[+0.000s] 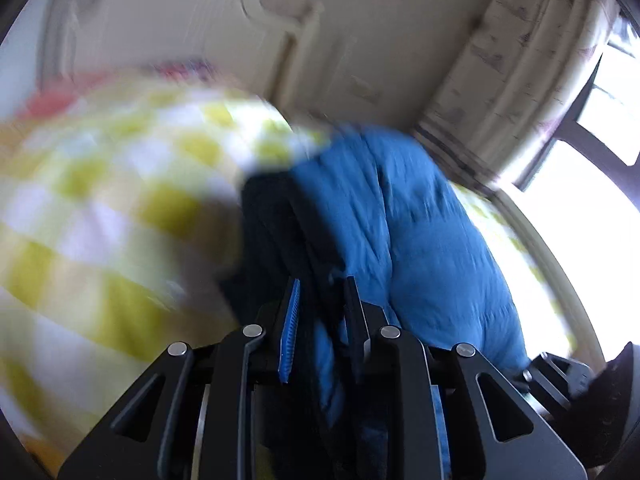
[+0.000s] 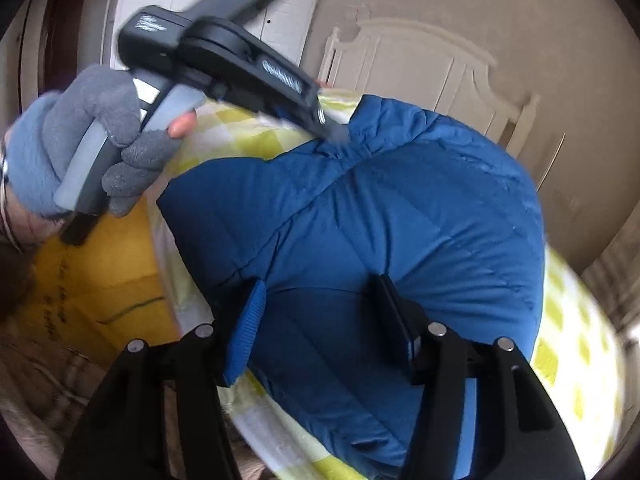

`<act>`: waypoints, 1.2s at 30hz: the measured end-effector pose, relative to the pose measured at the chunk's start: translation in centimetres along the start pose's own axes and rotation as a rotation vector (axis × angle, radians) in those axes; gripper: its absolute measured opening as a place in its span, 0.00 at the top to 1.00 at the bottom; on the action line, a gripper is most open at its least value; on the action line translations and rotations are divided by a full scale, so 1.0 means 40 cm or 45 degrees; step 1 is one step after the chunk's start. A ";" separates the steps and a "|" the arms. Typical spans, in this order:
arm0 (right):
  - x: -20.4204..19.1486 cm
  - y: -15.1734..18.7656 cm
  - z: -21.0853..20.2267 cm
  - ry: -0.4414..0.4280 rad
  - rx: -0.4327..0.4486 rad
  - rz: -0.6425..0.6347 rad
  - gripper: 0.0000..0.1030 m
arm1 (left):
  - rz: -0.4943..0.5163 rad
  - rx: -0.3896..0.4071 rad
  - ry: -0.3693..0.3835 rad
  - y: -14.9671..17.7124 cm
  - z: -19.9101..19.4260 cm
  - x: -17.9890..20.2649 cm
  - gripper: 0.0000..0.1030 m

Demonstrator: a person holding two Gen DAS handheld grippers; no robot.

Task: Fold large clothes

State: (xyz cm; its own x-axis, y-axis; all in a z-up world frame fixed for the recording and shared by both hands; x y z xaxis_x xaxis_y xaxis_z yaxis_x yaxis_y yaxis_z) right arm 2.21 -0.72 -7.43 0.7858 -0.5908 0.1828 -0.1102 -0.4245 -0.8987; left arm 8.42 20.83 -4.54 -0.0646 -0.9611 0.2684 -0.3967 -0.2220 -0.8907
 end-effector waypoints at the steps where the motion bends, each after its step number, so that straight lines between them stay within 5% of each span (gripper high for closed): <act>1: 0.001 0.003 0.001 -0.011 -0.001 -0.004 0.44 | 0.056 0.060 -0.044 -0.030 -0.018 0.019 0.80; 4: 0.003 -0.002 0.008 0.004 -0.006 -0.009 0.44 | 0.105 0.214 -0.016 -0.119 -0.059 0.095 0.75; 8: 0.009 -0.004 -0.005 -0.002 -0.006 0.003 0.44 | 0.188 0.151 0.107 -0.161 0.023 0.205 0.17; 9: 0.016 -0.005 0.000 -0.006 -0.001 0.005 0.44 | 0.228 0.089 0.063 -0.147 0.082 0.214 0.16; 11: 0.018 -0.002 -0.005 -0.010 0.012 0.005 0.44 | 0.377 -0.006 -0.177 -0.098 0.192 0.192 0.16; 12: 0.019 -0.002 -0.009 -0.026 0.027 0.004 0.44 | 0.453 -0.137 -0.302 -0.033 0.285 0.145 0.08; 15: 0.023 -0.012 -0.035 -0.132 0.041 -0.011 0.42 | 0.236 -0.174 -0.228 -0.005 0.302 0.056 0.09; 18: 0.079 -0.047 -0.084 -0.179 0.077 0.017 0.44 | 0.290 -0.118 -0.266 0.004 0.276 0.051 0.08; 22: 0.300 -0.122 -0.119 0.106 0.227 0.143 0.54 | 0.210 -0.094 -0.249 0.011 0.258 0.025 0.08; 25: 0.456 -0.163 -0.087 0.237 0.270 0.296 0.65 | 0.206 -0.086 -0.256 0.010 0.265 0.033 0.07; 28: 0.565 -0.206 0.001 0.327 0.286 0.343 0.65 | 0.197 -0.084 -0.255 0.015 0.271 0.033 0.06; 31: 0.612 -0.179 0.167 0.343 0.109 0.356 0.65 | 0.191 -0.082 -0.257 0.020 0.277 0.026 0.06; 33: 0.594 -0.075 0.333 0.241 -0.219 0.355 0.64 | 0.186 -0.068 -0.286 0.017 0.275 0.019 0.05; 36: 0.592 -0.073 0.356 0.253 -0.237 0.357 0.64 | 0.125 -0.089 -0.272 0.023 0.280 -0.009 0.05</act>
State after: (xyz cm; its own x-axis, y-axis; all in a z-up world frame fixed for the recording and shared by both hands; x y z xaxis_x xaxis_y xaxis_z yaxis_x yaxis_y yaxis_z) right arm 29.79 -3.71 -6.16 0.5782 -0.8153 0.0301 -0.4271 -0.3340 -0.8402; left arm 18.32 19.12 -9.56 0.0860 -0.9921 0.0913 -0.4608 -0.1209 -0.8792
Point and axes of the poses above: each gripper's, at about its wrist camera, not at the fingertips, and z roughly the way its jaws point, x to its right, y to its underside, the point moved 3 cm from there along z, roughly the way its jaws point, and after that the axes turned 15 degrees about x, right-handed, at the moved point
